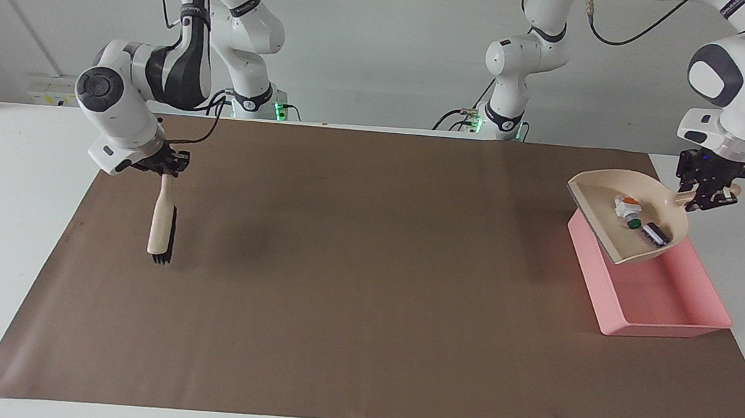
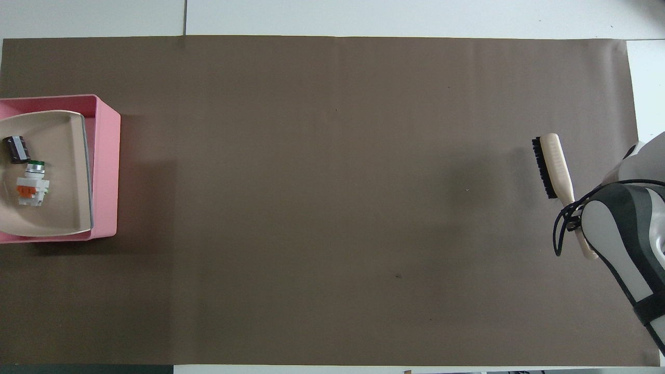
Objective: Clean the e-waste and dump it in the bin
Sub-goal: 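Tip the dustpan over the pink bin with the left gripper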
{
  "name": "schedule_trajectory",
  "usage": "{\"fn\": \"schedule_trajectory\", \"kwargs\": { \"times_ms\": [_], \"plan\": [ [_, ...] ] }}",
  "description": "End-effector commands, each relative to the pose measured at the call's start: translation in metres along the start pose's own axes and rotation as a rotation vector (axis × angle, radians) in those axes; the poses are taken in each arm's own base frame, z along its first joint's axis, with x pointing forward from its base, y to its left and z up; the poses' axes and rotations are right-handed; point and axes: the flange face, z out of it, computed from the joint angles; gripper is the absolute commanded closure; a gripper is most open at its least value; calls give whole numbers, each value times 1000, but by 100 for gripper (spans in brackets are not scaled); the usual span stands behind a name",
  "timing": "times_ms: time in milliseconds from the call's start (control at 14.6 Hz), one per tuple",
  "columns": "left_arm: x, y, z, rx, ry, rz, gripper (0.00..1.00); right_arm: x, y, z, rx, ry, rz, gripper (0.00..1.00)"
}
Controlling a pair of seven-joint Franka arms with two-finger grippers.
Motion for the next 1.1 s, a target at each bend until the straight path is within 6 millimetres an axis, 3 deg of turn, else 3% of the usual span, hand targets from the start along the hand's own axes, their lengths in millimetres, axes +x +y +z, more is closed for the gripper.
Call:
{"fn": "schedule_trajectory", "kwargs": {
  "times_ms": [0, 274, 411, 548, 684, 958, 1027],
  "plan": [
    [-9, -20, -4, 10, -160, 66, 100, -4, 5, 9, 31, 13, 22, 100],
    [-3, -32, 31, -5, -345, 53, 100, -13, 5, 31, 109, 43, 76, 100],
    [9, -29, 50, -16, -392, 77, 100, -15, 3, 33, 127, 48, 90, 100],
    [11, -26, 58, -27, -455, 81, 100, -16, 4, 38, 150, 68, 118, 100],
    [20, -29, 48, -44, -507, 108, 100, -17, 3, 38, 149, 70, 131, 100],
    [10, -22, 22, -96, -558, 74, 100, -18, 3, 42, 147, 78, 141, 100],
    [16, -20, 11, -93, -583, 78, 100, -18, 3, 42, 147, 78, 143, 99]
  ]
}}
